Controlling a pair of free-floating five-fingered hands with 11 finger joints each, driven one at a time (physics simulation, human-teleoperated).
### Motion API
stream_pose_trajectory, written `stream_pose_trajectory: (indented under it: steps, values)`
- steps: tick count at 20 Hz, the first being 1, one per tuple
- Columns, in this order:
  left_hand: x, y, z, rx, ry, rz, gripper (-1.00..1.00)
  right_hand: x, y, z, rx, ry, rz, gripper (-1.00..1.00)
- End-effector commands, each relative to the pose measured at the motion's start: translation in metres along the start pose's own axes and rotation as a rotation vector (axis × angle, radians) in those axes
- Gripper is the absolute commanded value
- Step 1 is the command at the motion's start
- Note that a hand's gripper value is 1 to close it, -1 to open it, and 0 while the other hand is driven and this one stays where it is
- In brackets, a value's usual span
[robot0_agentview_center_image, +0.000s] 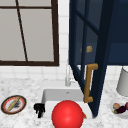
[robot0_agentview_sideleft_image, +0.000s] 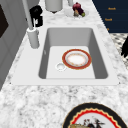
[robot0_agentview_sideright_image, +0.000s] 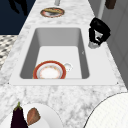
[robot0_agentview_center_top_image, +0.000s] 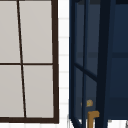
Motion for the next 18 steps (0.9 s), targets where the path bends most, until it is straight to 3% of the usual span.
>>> stream_pose_trajectory:
  steps: [1, 3, 10, 18]
  values:
    - [0.0, 0.0, 0.0, 0.0, 0.0, 0.0, 0.0, 0.01, -0.03, 0.0, -0.003, 0.023, 0.046, 1.0]
    - [0.0, 0.0, 0.0, 0.0, 0.0, 0.0, 0.0, 0.016, -0.027, 0.007, -0.005, 0.062, 0.049, 1.0]
    - [0.0, 0.0, 0.0, 0.0, 0.0, 0.0, 0.0, 0.035, -0.018, 0.018, -0.125, 0.164, 0.086, 1.0]
    - [0.0, 0.0, 0.0, 0.0, 0.0, 0.0, 0.0, 0.042, -0.014, 0.018, -0.147, 0.181, 0.107, 1.0]
